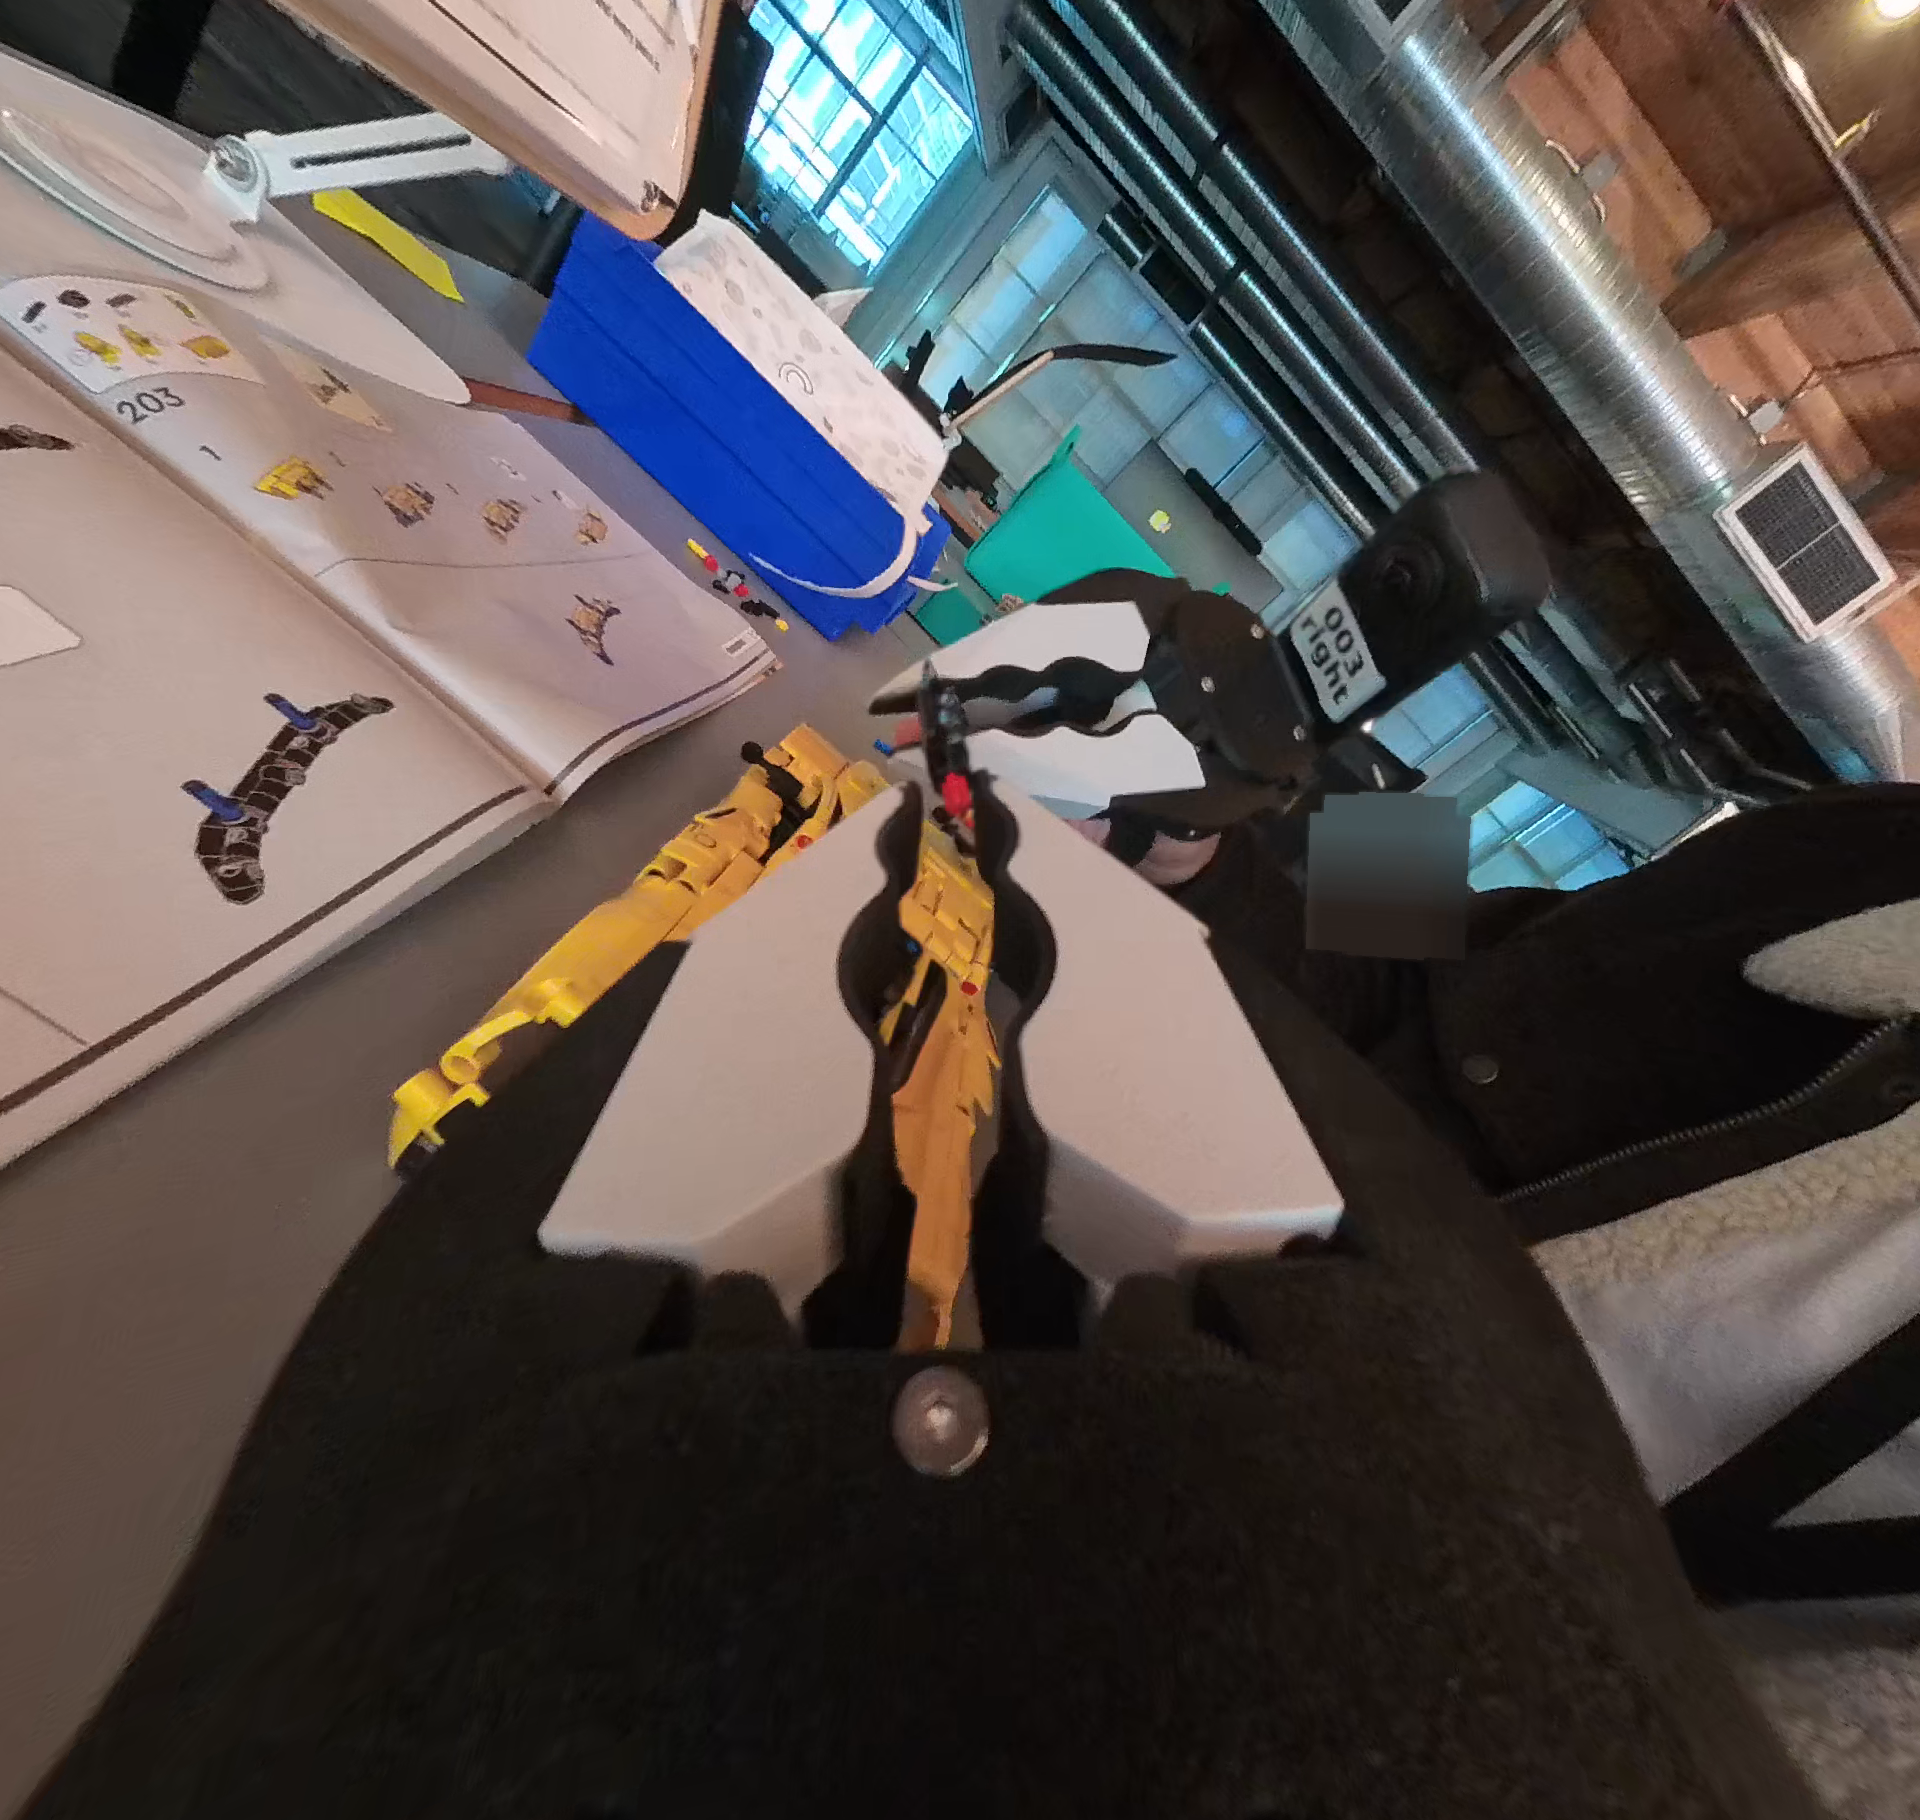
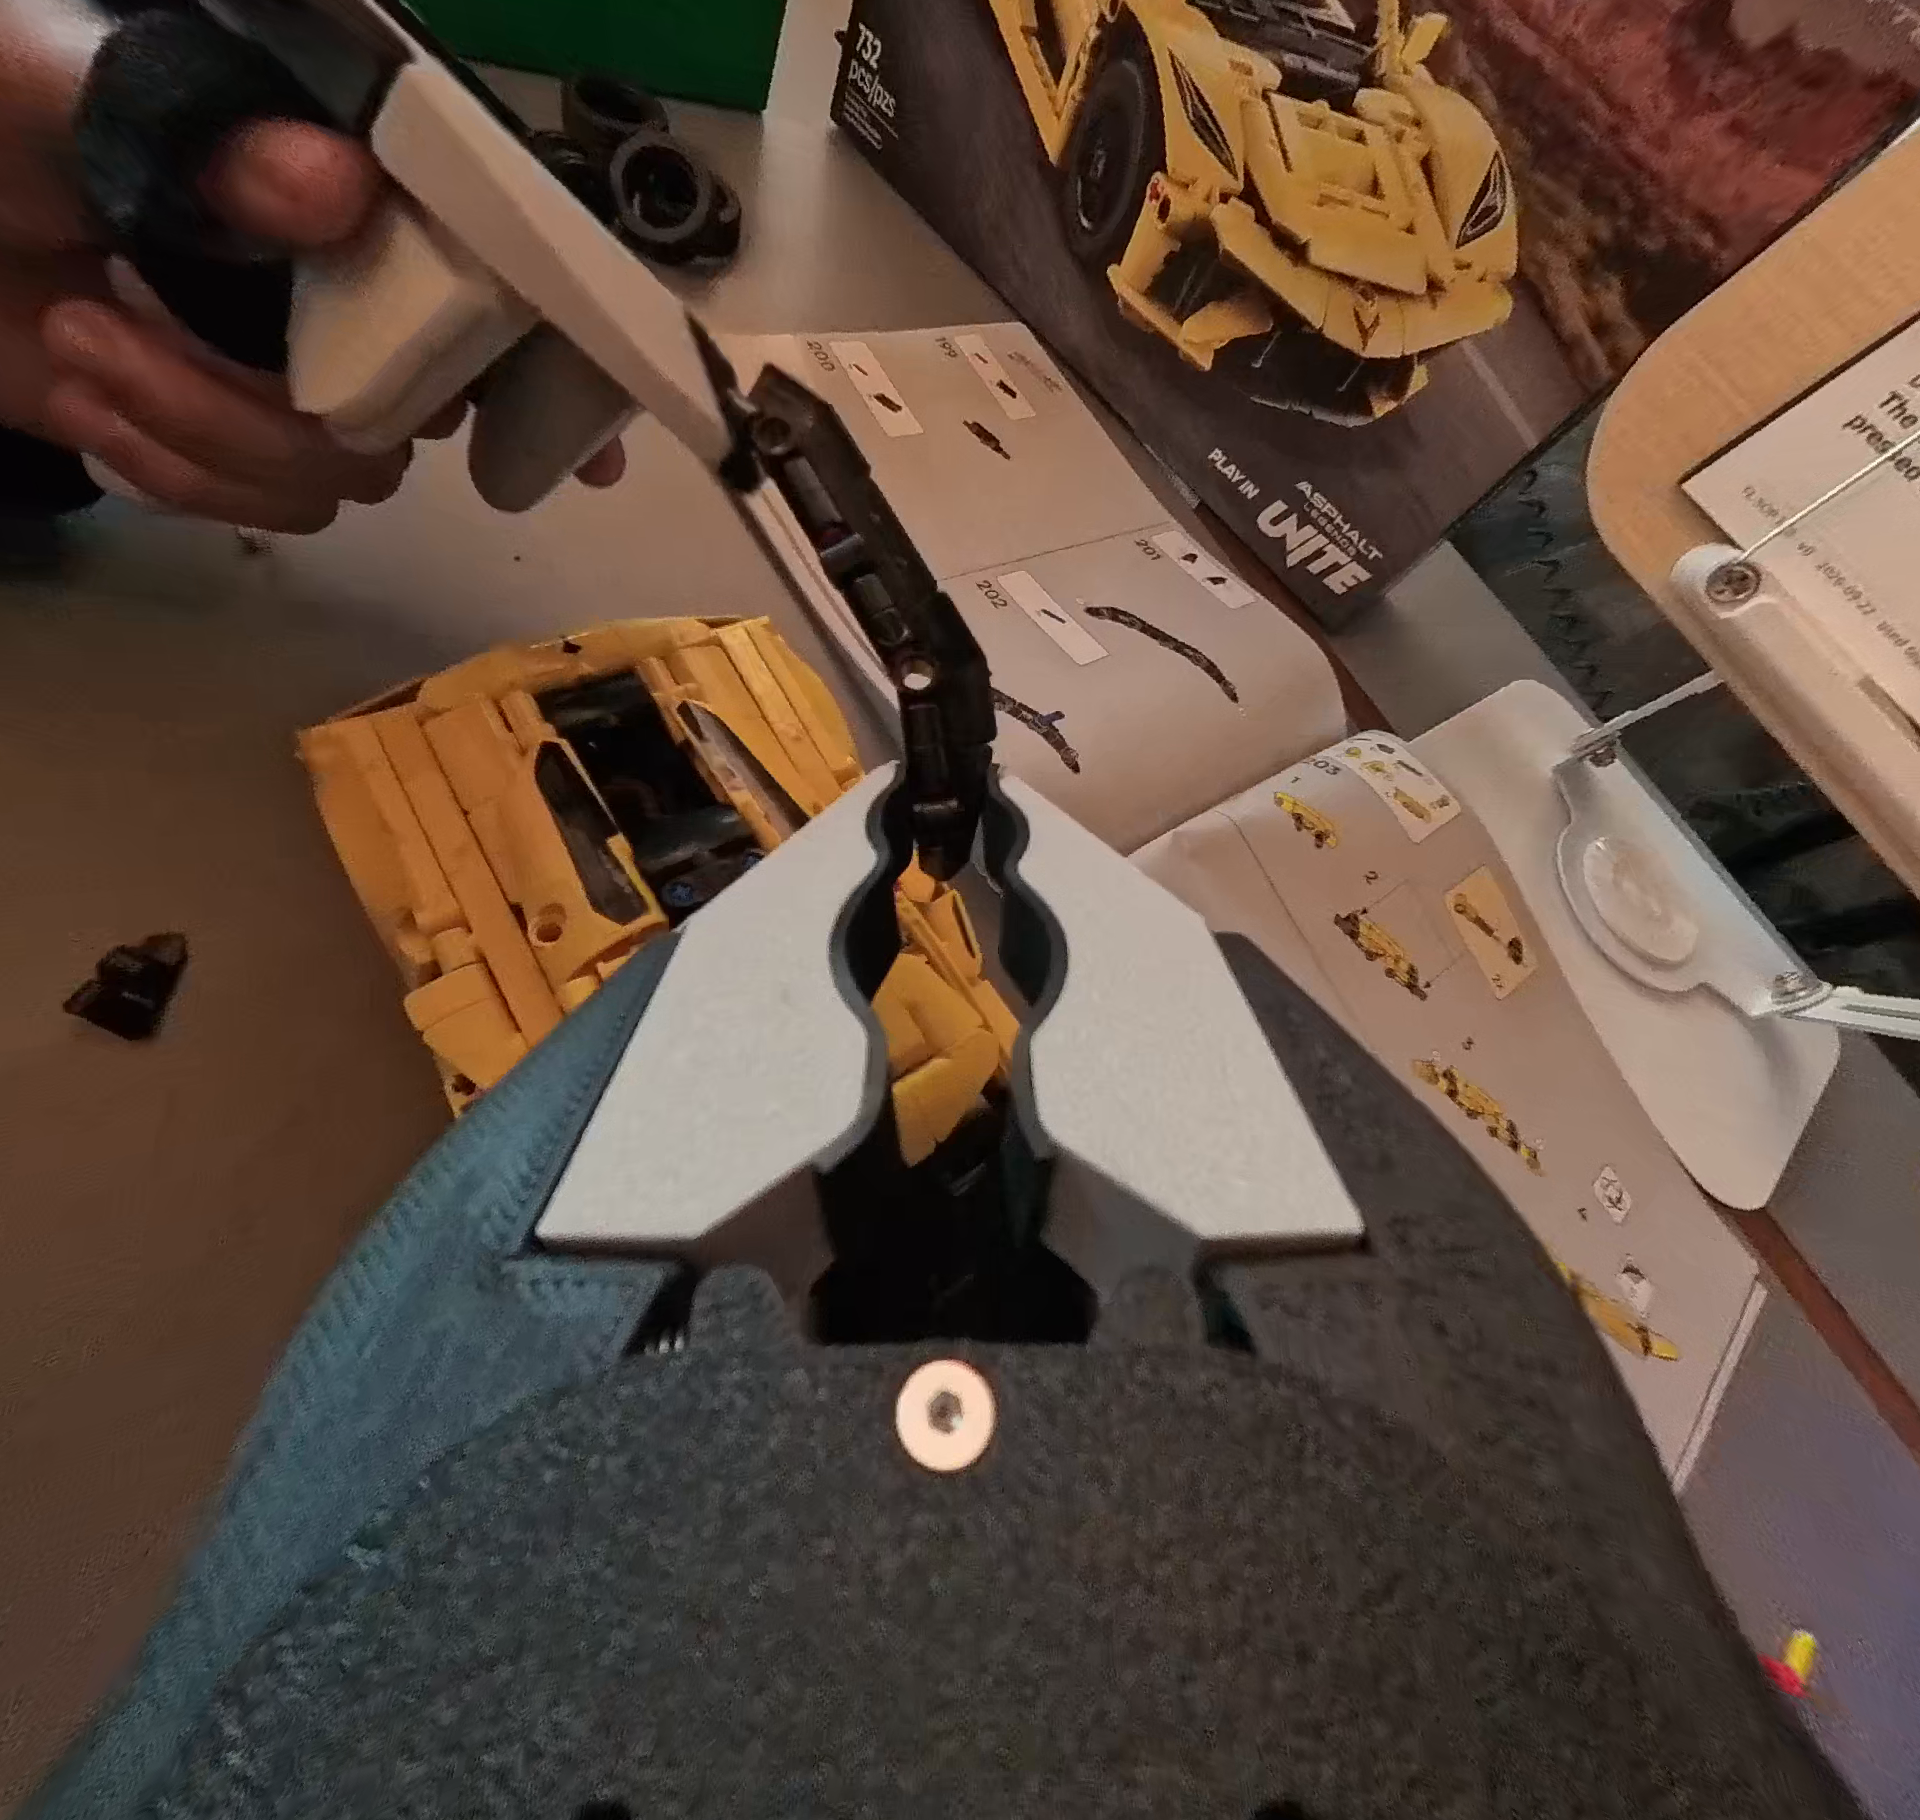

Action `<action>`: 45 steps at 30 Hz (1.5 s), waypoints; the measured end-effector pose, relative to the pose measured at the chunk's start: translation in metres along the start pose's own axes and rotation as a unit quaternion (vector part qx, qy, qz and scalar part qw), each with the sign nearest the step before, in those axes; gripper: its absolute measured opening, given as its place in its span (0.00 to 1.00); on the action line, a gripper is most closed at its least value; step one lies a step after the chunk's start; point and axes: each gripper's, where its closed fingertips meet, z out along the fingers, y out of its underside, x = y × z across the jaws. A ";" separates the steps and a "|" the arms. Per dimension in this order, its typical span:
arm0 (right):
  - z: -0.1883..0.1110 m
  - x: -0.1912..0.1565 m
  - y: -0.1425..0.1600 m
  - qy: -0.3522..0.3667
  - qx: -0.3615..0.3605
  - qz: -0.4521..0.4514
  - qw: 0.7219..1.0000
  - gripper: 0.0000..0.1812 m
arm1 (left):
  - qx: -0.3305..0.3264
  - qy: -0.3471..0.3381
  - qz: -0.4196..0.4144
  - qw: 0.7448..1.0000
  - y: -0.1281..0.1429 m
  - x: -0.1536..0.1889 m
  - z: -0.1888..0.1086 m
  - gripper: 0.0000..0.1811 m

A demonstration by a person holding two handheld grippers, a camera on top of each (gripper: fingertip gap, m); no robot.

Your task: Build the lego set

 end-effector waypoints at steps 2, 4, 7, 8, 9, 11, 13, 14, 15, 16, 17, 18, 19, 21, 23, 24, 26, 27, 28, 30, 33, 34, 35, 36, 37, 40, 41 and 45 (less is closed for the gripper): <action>0.000 -0.002 -0.001 -0.002 0.004 -0.005 1.000 0.07 | 0.010 0.003 -0.005 1.000 -0.002 0.001 -0.001 0.04; -0.001 -0.003 -0.003 -0.008 0.013 -0.001 1.000 0.07 | 0.014 0.009 0.006 1.000 -0.003 0.004 -0.002 0.03; -0.012 -0.009 -0.017 -0.084 0.073 0.080 0.991 0.08 | 0.013 0.038 0.034 0.999 -0.005 0.017 -0.003 0.03; -0.017 -0.011 -0.024 -0.130 0.097 0.135 0.977 0.14 | 0.011 0.047 0.050 0.998 -0.005 0.023 -0.003 0.03; -0.022 -0.014 -0.030 -0.185 0.114 0.195 0.956 0.21 | 0.010 0.054 0.065 0.996 -0.005 0.027 -0.003 0.03; -0.030 -0.024 -0.039 -0.289 0.132 0.291 0.902 0.26 | 0.010 0.073 0.084 0.994 -0.003 0.037 -0.001 0.03; -0.031 -0.030 -0.046 -0.332 0.155 0.335 0.868 0.21 | 0.007 0.095 0.094 0.991 0.001 0.047 0.001 0.03; -0.031 -0.037 -0.049 -0.351 0.159 0.343 0.857 0.20 | 0.000 0.100 0.099 0.990 0.005 0.050 0.004 0.03; -0.031 -0.043 -0.052 -0.367 0.158 0.346 0.849 0.19 | -0.010 0.101 0.107 0.989 0.009 0.051 0.006 0.03; -0.031 -0.050 -0.055 -0.380 0.159 0.345 0.843 0.17 | -0.018 0.096 0.118 0.988 0.013 0.052 0.009 0.03; -0.034 -0.055 -0.058 -0.393 0.161 0.341 0.838 0.14 | -0.027 0.089 0.133 0.987 0.017 0.052 0.011 0.03; -0.034 -0.059 -0.059 -0.399 0.160 0.340 0.836 0.12 | -0.036 0.086 0.147 0.985 0.021 0.052 0.012 0.03; -0.032 -0.059 -0.057 -0.392 0.155 0.337 0.842 0.09 | -0.041 0.080 0.157 0.983 0.022 0.052 0.013 0.03; -0.032 -0.057 -0.055 -0.389 0.156 0.336 0.843 0.06 | -0.046 0.069 0.165 0.983 0.022 0.050 0.014 0.03; -0.032 -0.053 -0.056 -0.393 0.161 0.353 0.834 0.04 | -0.053 0.053 0.183 0.980 0.023 0.047 0.014 0.03; -0.031 -0.054 -0.054 -0.395 0.156 0.355 0.833 0.04 | -0.058 0.038 0.207 0.976 0.024 0.044 0.014 0.04; -0.028 -0.053 -0.048 -0.387 0.143 0.352 0.840 0.04 | -0.072 -0.013 0.275 0.959 0.024 0.034 0.013 0.08; -0.027 -0.052 -0.045 -0.385 0.137 0.352 0.842 0.04 | -0.080 -0.039 0.309 0.947 0.024 0.029 0.012 0.10; -0.028 -0.049 -0.044 -0.385 0.135 0.357 0.841 0.04 | -0.094 -0.063 0.337 0.935 0.025 0.024 0.011 0.11; -0.026 -0.044 -0.040 -0.375 0.126 0.365 0.843 0.04 | -0.121 -0.104 0.395 0.905 0.029 0.015 0.009 0.10; -0.025 -0.042 -0.037 -0.361 0.114 0.358 0.854 0.04 | -0.136 -0.147 0.480 0.854 0.032 0.009 0.011 0.10; -0.024 -0.043 -0.036 -0.359 0.110 0.357 0.855 0.04 | -0.140 -0.155 0.498 0.841 0.034 0.008 0.012 0.10; -0.022 -0.044 -0.035 -0.355 0.104 0.354 0.859 0.04 | -0.142 -0.163 0.514 0.830 0.036 0.007 0.013 0.09; -0.022 -0.046 -0.034 -0.355 0.101 0.349 0.861 0.04 | -0.142 -0.167 0.522 0.824 0.038 0.006 0.014 0.09; -0.021 -0.048 -0.034 -0.355 0.098 0.348 0.862 0.04 | -0.142 -0.168 0.526 0.822 0.039 0.006 0.015 0.08; -0.016 -0.052 -0.029 -0.342 0.082 0.333 0.875 0.04 | -0.136 -0.175 0.535 0.815 0.035 0.006 0.014 0.05; -0.015 -0.051 -0.028 -0.337 0.081 0.329 0.879 0.04 | -0.137 -0.179 0.542 0.809 0.035 0.005 0.013 0.05; -0.013 -0.050 -0.026 -0.331 0.075 0.328 0.882 0.04 | -0.141 -0.204 0.596 0.764 0.036 0.003 0.014 0.01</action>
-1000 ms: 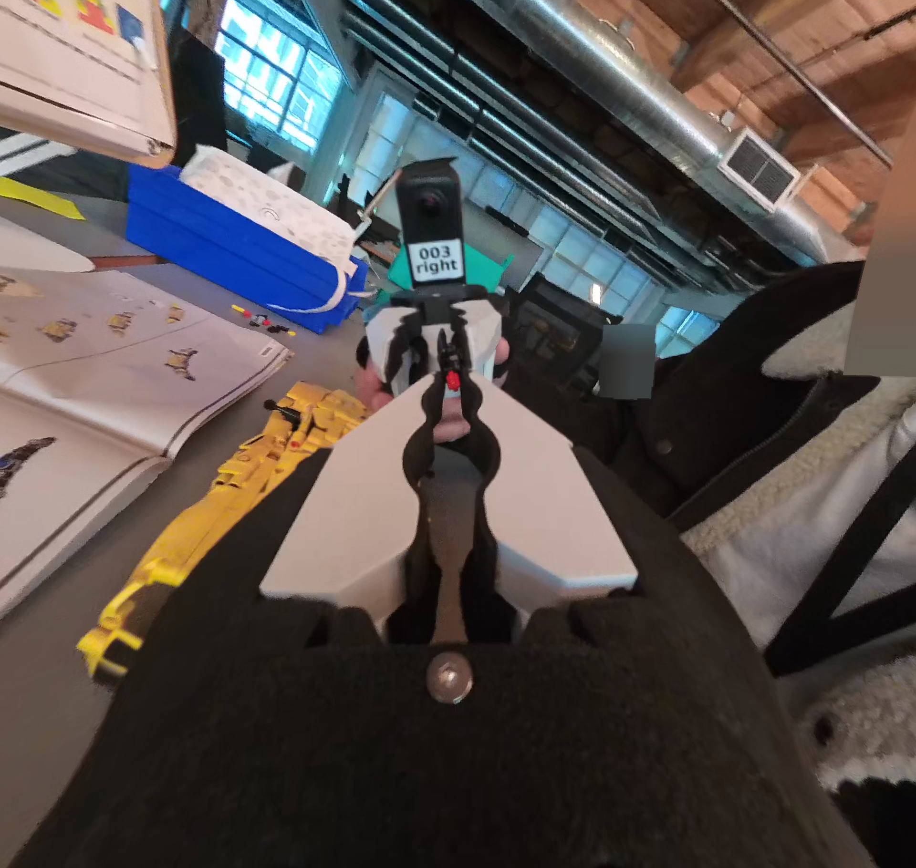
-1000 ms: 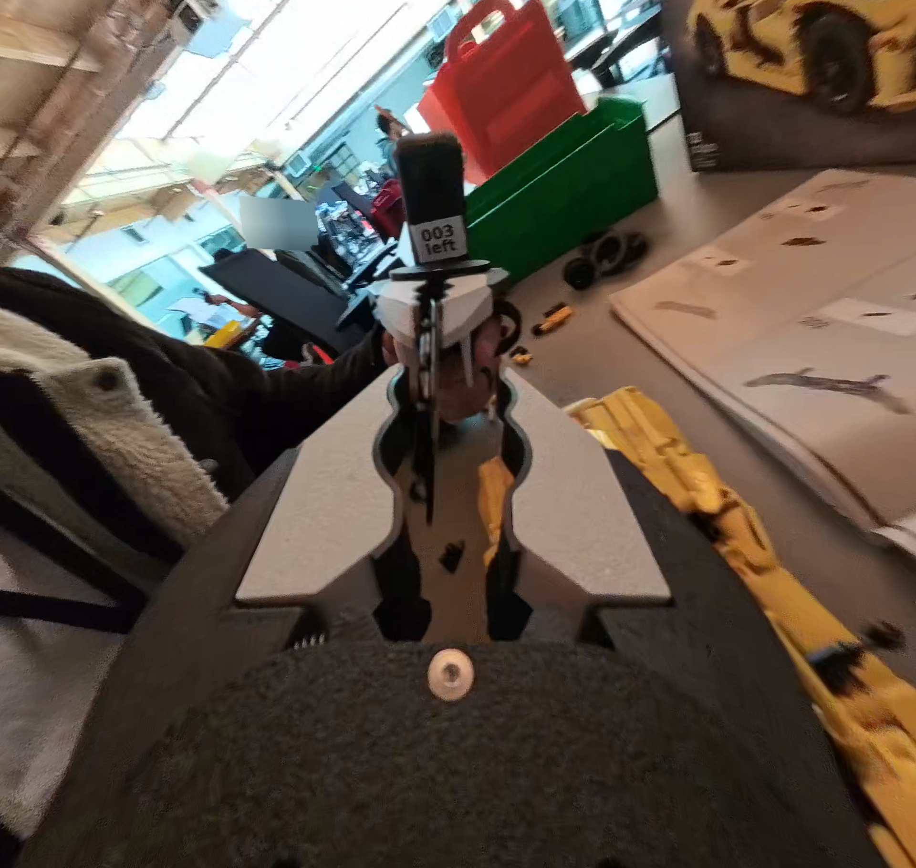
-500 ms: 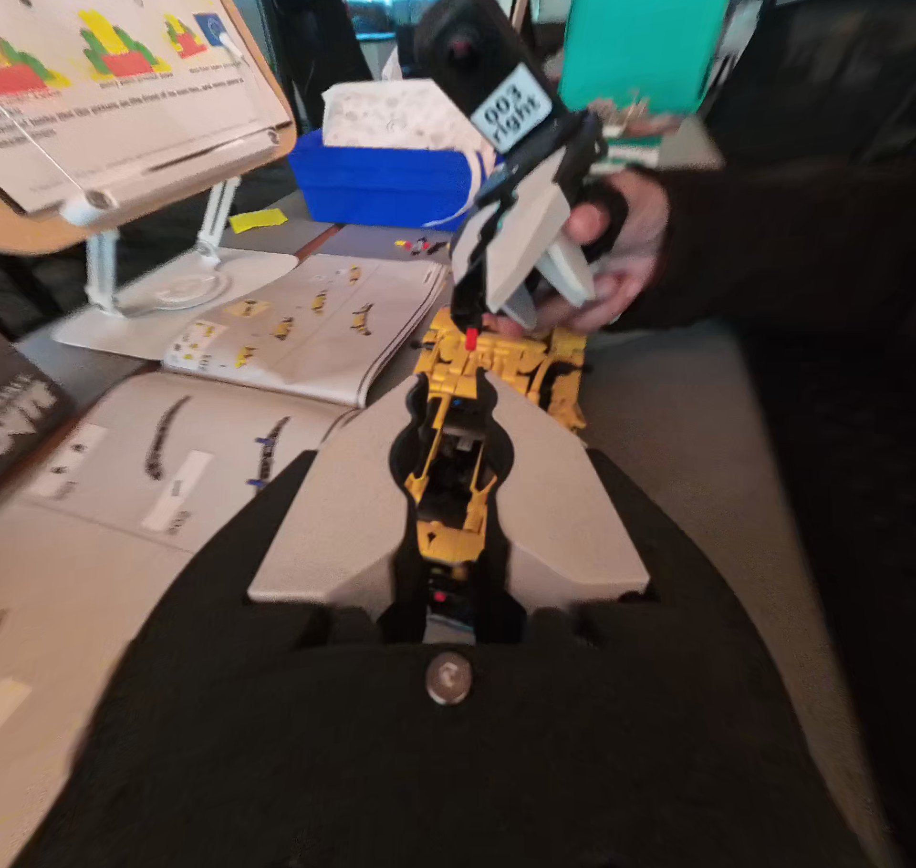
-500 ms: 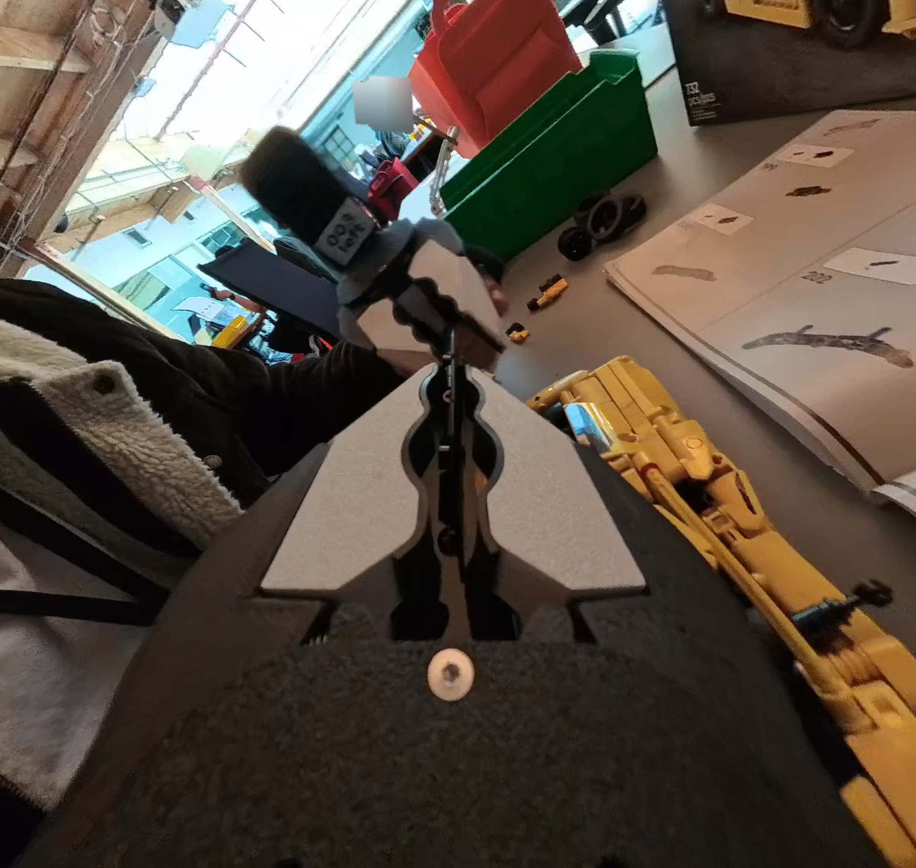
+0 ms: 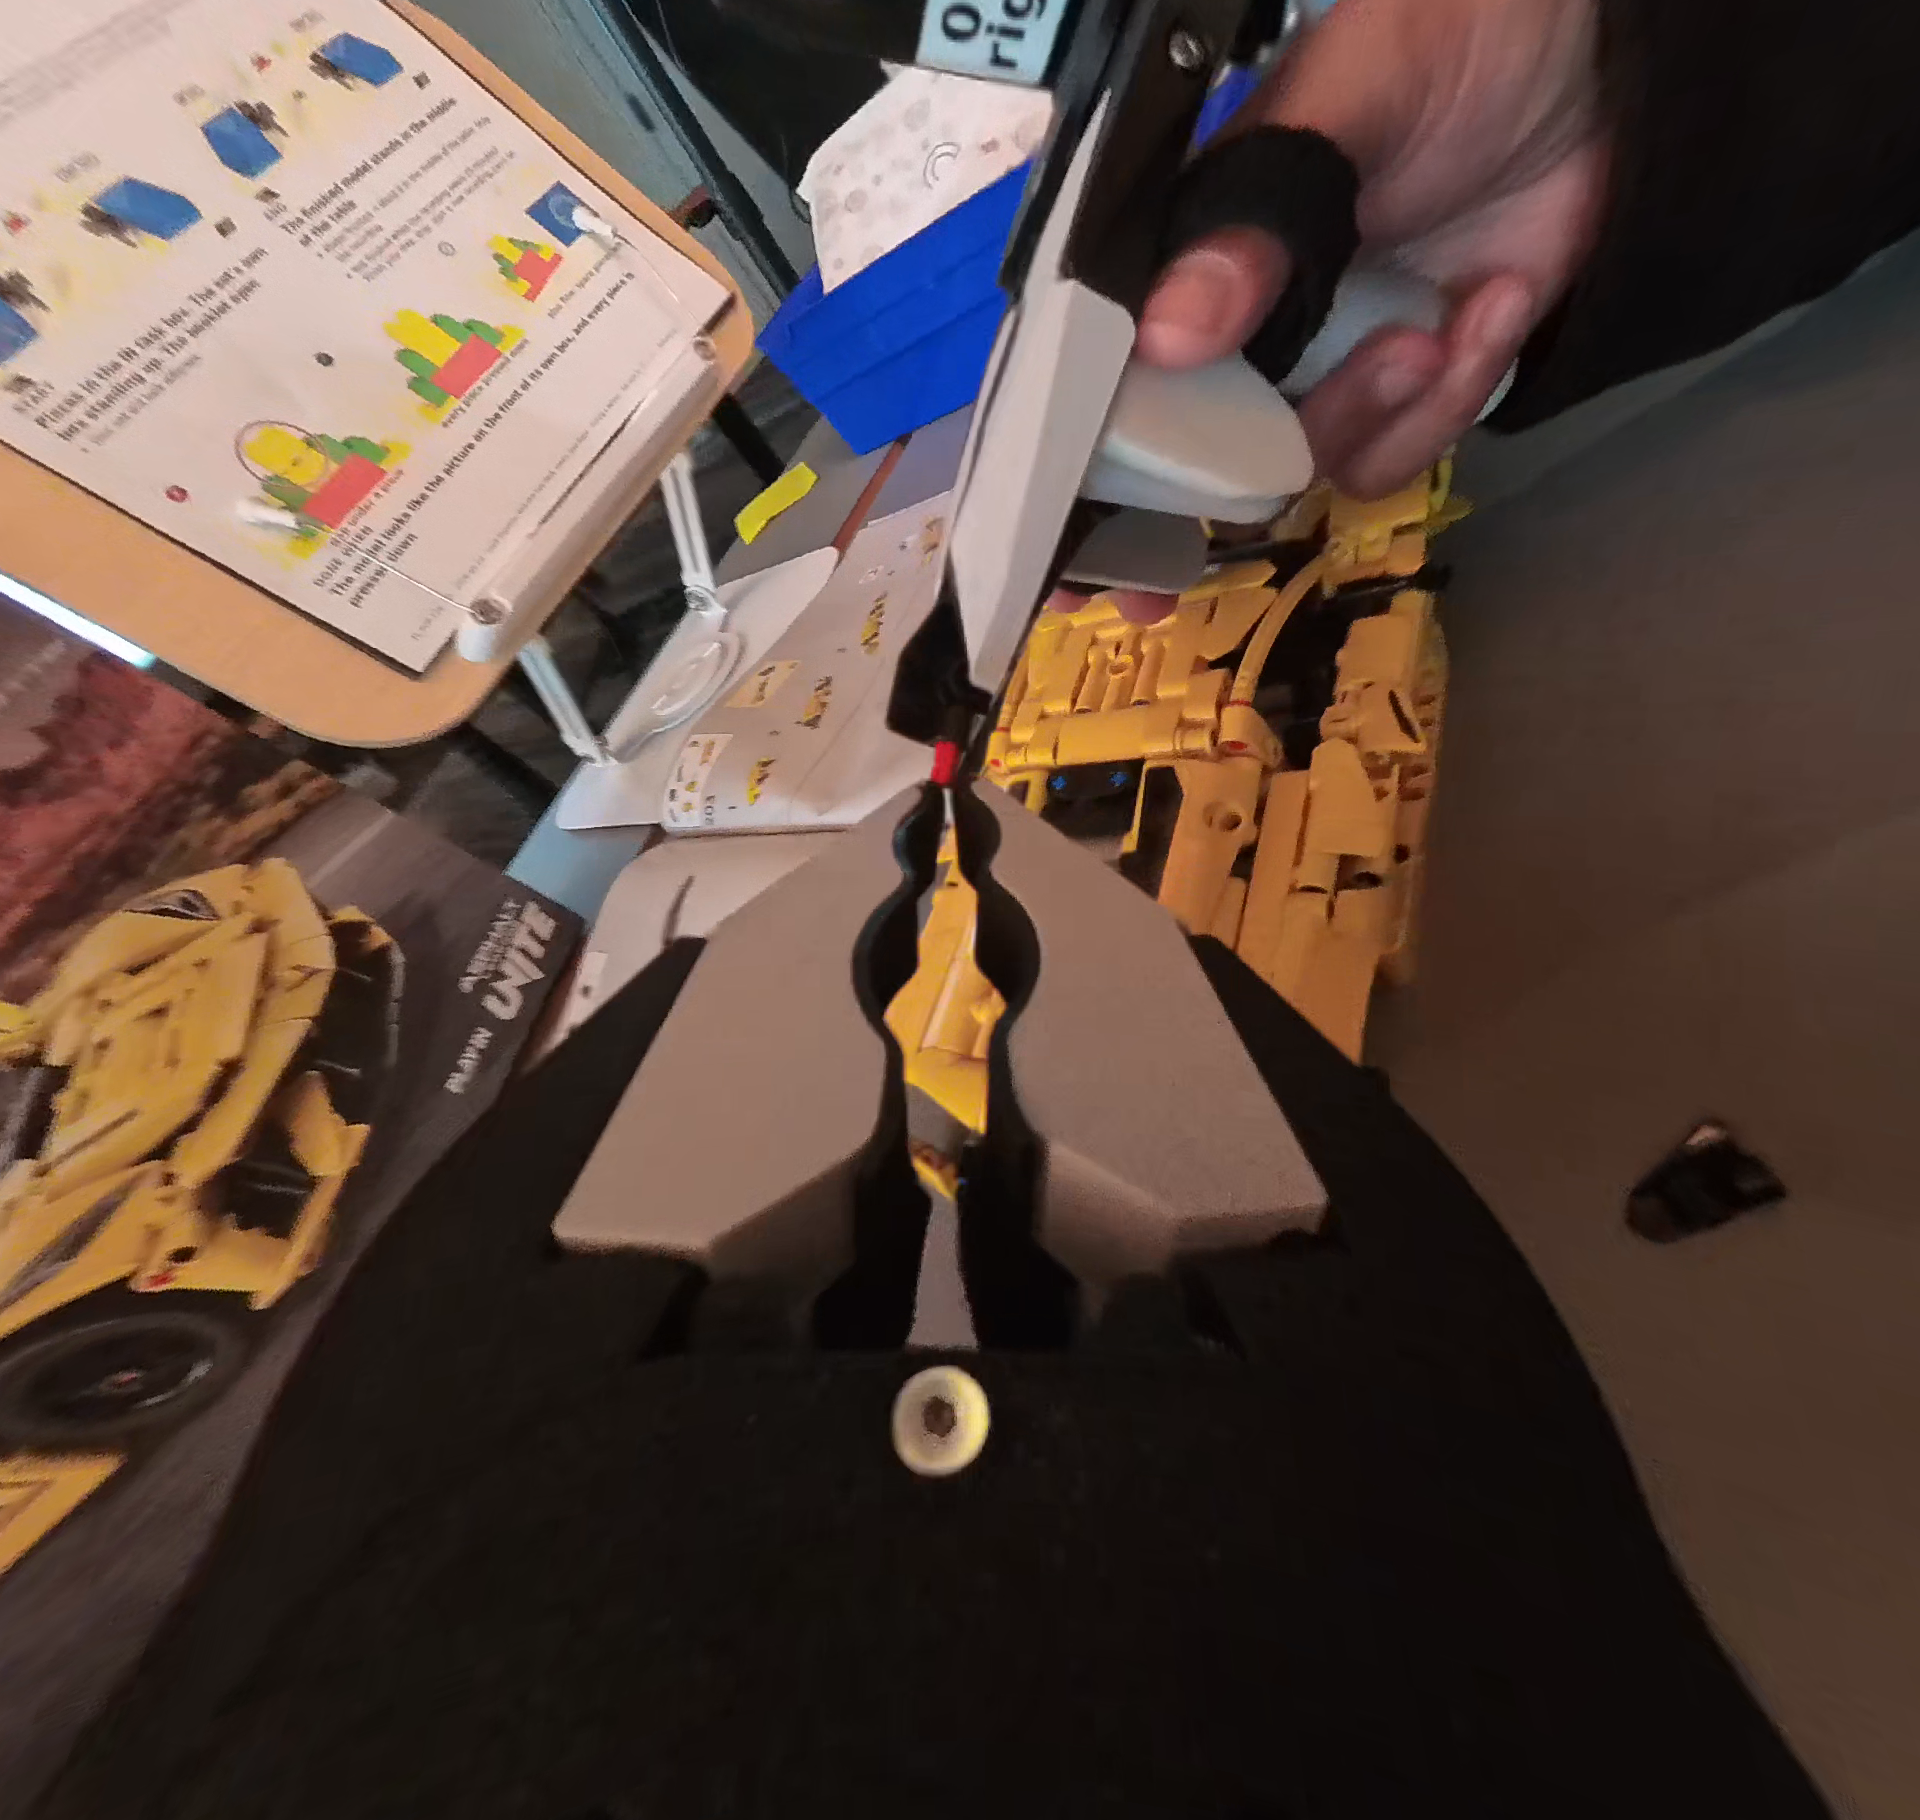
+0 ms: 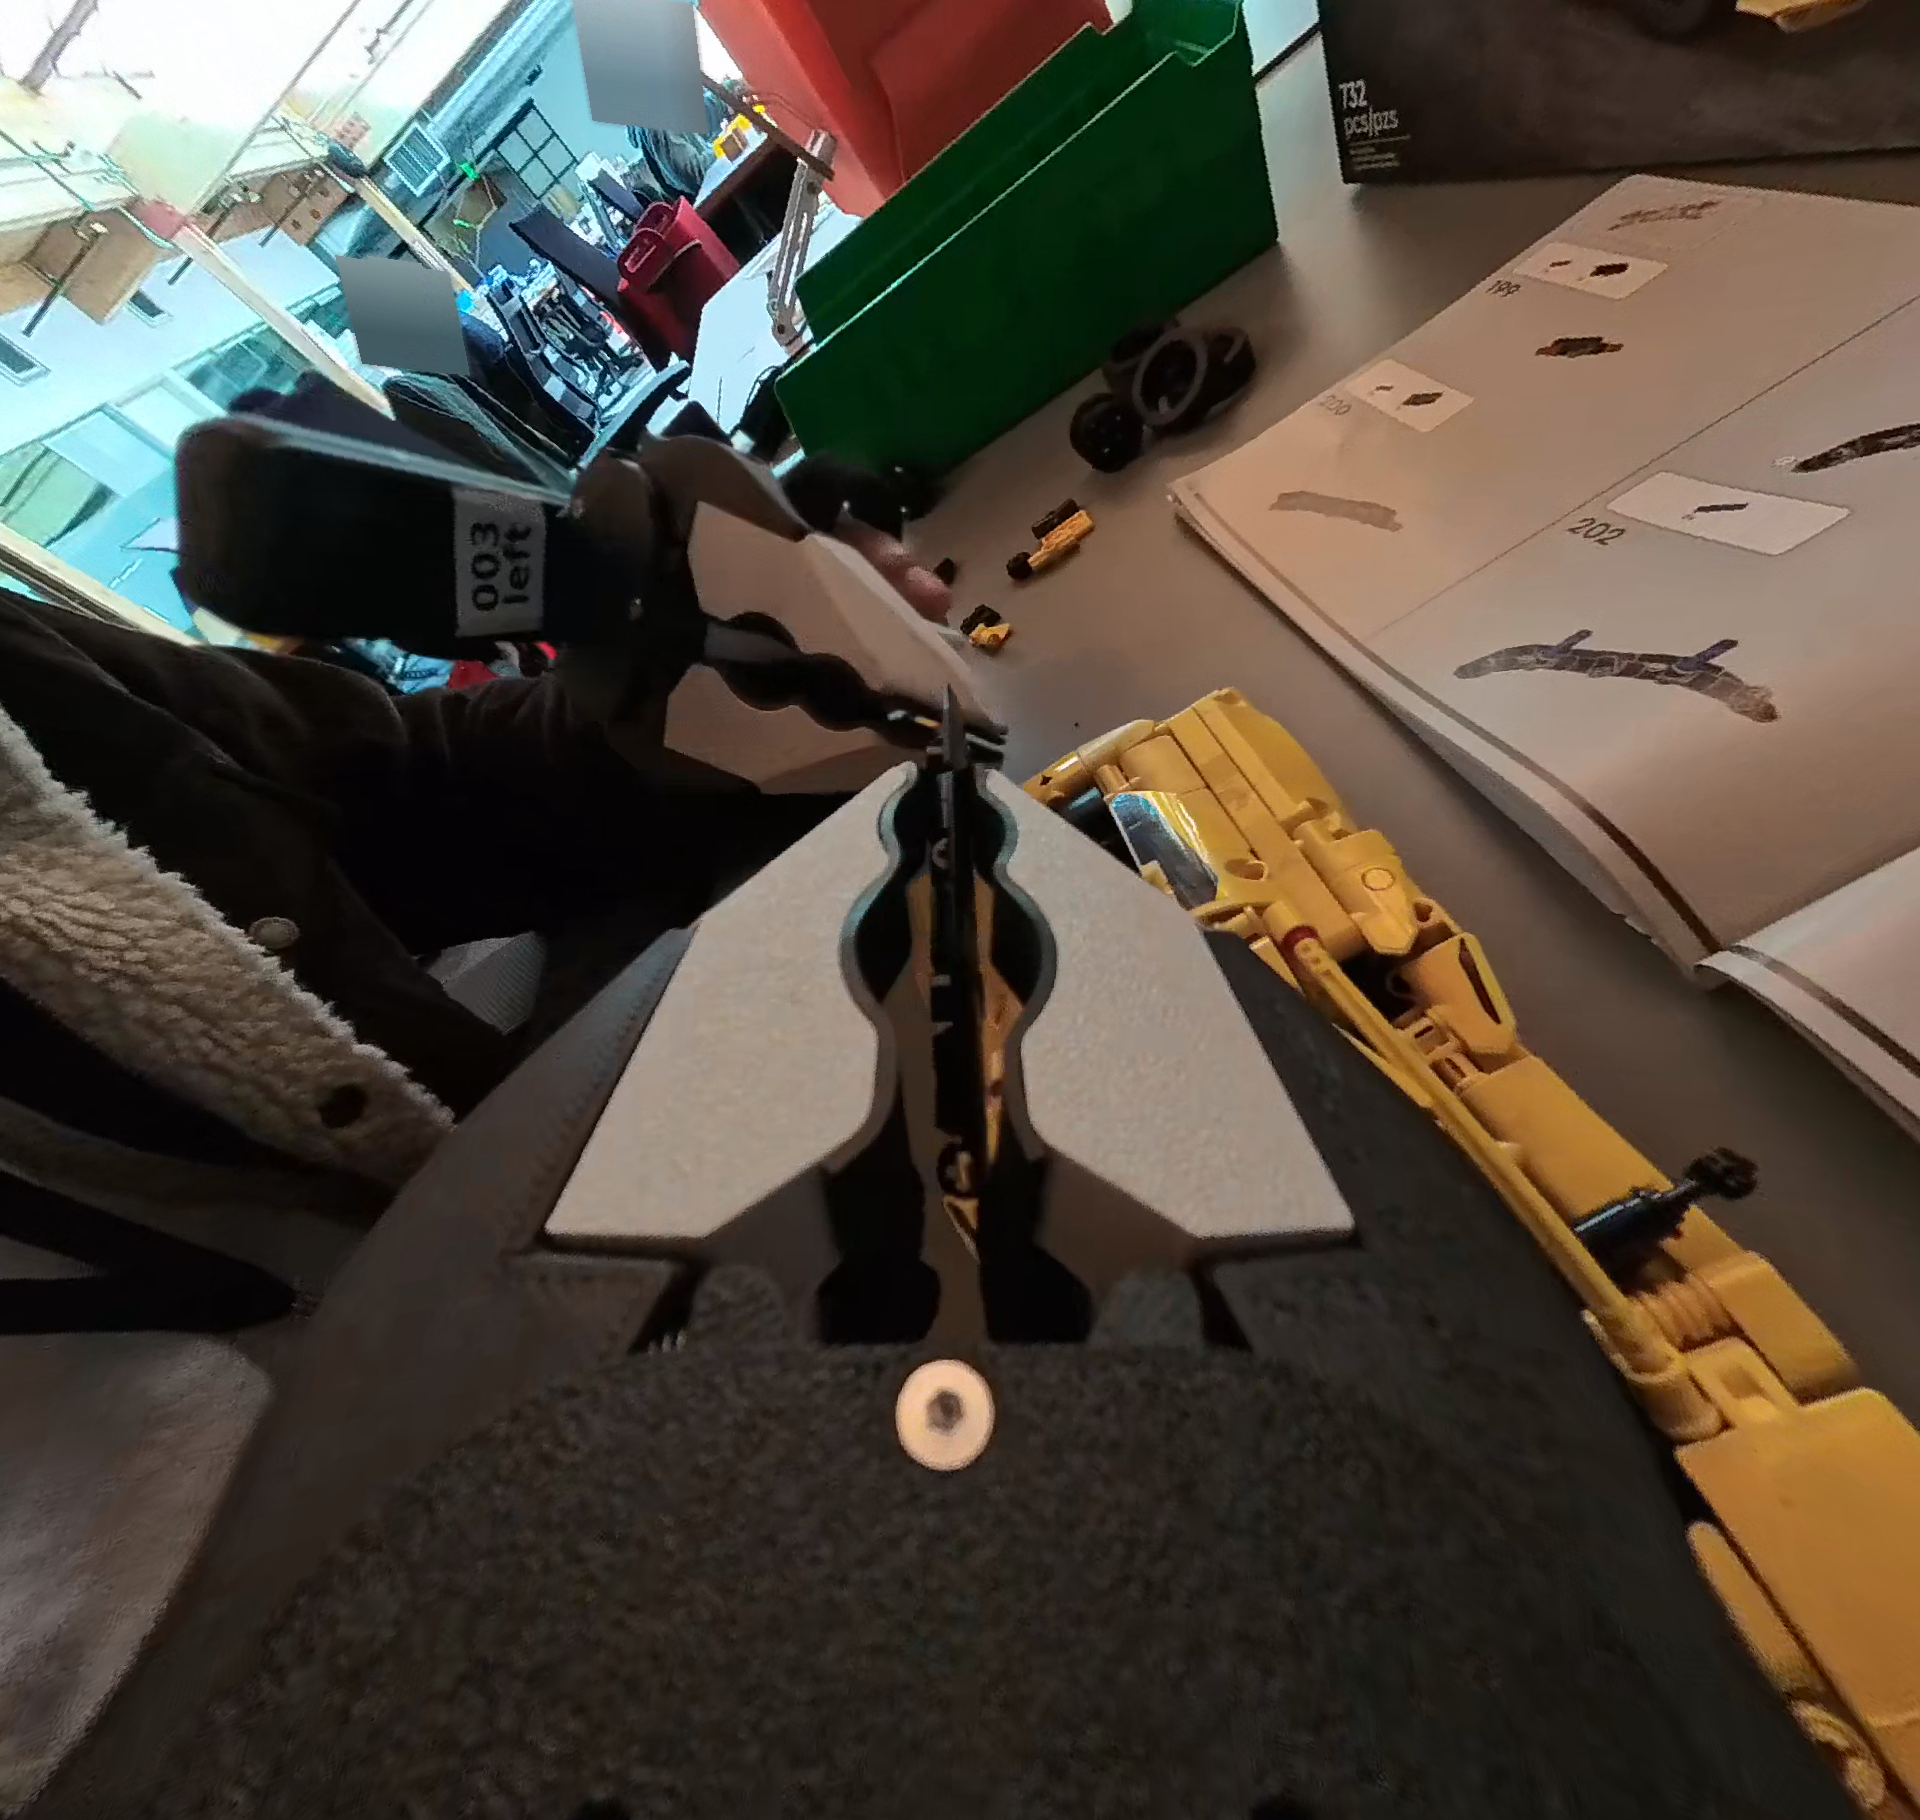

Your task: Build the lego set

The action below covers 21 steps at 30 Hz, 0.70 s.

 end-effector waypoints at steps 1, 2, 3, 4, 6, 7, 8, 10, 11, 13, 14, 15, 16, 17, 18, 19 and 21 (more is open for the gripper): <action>0.000 0.001 0.001 0.001 -0.003 0.001 1.000 0.04 | -0.004 -0.007 0.017 1.000 0.001 0.000 0.000 0.01; 0.000 0.001 0.001 0.001 -0.003 0.001 1.000 0.04 | -0.008 -0.013 0.032 0.999 0.001 0.000 0.000 0.01; 0.000 0.001 0.001 0.002 -0.003 0.002 1.000 0.04 | -0.012 -0.019 0.041 0.999 0.002 -0.001 0.001 0.01; 0.001 0.002 0.001 0.004 -0.003 0.003 1.000 0.04 | -0.015 -0.023 0.044 0.999 0.003 -0.001 0.001 0.01; 0.001 0.002 0.002 0.004 -0.005 0.005 1.000 0.04 | -0.017 -0.022 0.044 0.999 0.003 -0.001 0.001 0.01; 0.001 0.003 0.003 0.007 -0.010 0.007 1.000 0.04 | -0.020 -0.022 0.046 0.999 0.004 -0.001 0.001 0.02; 0.002 0.004 0.004 0.009 -0.013 0.008 1.000 0.04 | -0.021 -0.023 0.052 0.998 0.004 0.000 0.001 0.04; 0.003 0.002 0.005 0.002 -0.015 0.011 1.000 0.04 | -0.020 -0.028 0.071 0.997 0.003 0.002 0.002 0.04; 0.004 0.001 0.006 0.001 -0.016 0.010 1.000 0.04 | -0.019 -0.034 0.082 0.996 0.002 0.003 0.002 0.04; 0.004 0.003 0.006 0.007 -0.016 0.006 1.000 0.04 | -0.028 -0.040 0.098 0.994 0.004 0.004 0.004 0.02; 0.004 0.004 0.005 0.012 -0.015 0.002 1.000 0.04 | -0.032 -0.040 0.093 0.994 0.005 0.003 0.005 0.02; 0.004 0.005 0.004 0.015 -0.009 -0.005 1.000 0.04 | -0.034 -0.041 0.084 0.995 0.005 0.003 0.005 0.02; 0.004 0.004 0.001 0.015 0.001 -0.012 1.000 0.04 | -0.031 -0.042 0.078 0.996 0.004 0.001 0.004 0.02; 0.004 0.004 -0.001 0.018 0.008 -0.020 1.000 0.04 | -0.029 -0.042 0.073 0.996 0.003 0.000 0.004 0.02; 0.005 0.004 -0.003 0.024 0.012 -0.027 0.999 0.06 | -0.030 -0.041 0.068 0.996 0.003 0.000 0.004 0.02; 0.006 0.003 -0.003 0.027 0.013 -0.036 0.999 0.06 | -0.029 -0.041 0.066 0.997 0.002 0.000 0.004 0.02; 0.008 0.001 -0.002 0.029 0.009 -0.047 0.998 0.06 | -0.027 -0.041 0.068 0.996 0.000 0.001 0.004 0.02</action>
